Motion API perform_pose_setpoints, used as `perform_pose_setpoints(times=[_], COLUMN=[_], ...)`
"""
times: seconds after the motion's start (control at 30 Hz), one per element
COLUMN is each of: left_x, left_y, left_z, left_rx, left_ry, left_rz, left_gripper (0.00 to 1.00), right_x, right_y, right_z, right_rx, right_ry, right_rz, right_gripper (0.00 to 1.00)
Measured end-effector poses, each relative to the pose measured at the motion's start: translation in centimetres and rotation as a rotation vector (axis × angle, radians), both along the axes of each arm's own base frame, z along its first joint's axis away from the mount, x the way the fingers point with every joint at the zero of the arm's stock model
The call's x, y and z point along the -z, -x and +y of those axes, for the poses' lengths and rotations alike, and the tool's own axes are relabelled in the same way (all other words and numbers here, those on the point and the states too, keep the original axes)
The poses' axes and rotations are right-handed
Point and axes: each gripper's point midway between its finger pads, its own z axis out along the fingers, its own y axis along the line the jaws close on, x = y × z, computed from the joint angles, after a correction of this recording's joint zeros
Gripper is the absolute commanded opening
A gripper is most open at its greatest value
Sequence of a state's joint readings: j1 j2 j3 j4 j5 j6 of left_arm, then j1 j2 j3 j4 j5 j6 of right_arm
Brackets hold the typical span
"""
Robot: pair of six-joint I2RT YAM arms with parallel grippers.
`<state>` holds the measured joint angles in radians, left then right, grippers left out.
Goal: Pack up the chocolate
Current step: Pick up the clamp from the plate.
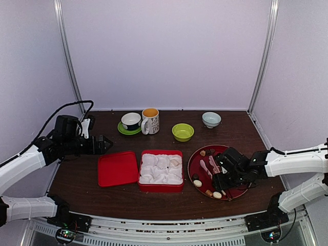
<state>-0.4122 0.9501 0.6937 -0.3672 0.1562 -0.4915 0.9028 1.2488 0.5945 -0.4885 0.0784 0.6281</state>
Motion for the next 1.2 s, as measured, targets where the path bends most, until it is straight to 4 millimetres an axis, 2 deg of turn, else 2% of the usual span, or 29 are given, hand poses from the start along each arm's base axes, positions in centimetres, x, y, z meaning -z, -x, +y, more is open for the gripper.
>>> perform_pose_setpoints(times=[0.33, 0.57, 0.7, 0.9, 1.0, 1.2], left_x=[0.0, 0.0, 0.0, 0.0, -0.2, -0.6], left_y=[0.0, 0.0, 0.0, -0.1, 0.0, 0.0], left_z=[0.0, 0.0, 0.0, 0.3, 0.5, 0.7], left_rx=[0.0, 0.0, -0.001, -0.012, -0.016, -0.023], left_ry=[0.0, -0.001, -0.001, -0.012, -0.017, -0.019], left_rz=[0.0, 0.0, 0.0, -0.005, -0.013, -0.032], left_gripper=[0.97, 0.97, 0.97, 0.96, 0.96, 0.96], right_x=[0.9, 1.2, 1.6, 1.5, 1.0, -1.5], right_y=[0.3, 0.4, 0.7, 0.7, 0.8, 0.6], right_z=[-0.2, -0.1, -0.2, -0.3, -0.4, -0.2], right_rx=[-0.001, 0.001, -0.004, 0.003, 0.004, -0.001], right_ry=[0.04, 0.048, 0.055, 0.061, 0.057, 0.016], right_rz=[-0.02, -0.037, -0.039, -0.053, -0.065, -0.103], right_gripper=[0.54, 0.53, 0.42, 0.34, 0.31, 0.29])
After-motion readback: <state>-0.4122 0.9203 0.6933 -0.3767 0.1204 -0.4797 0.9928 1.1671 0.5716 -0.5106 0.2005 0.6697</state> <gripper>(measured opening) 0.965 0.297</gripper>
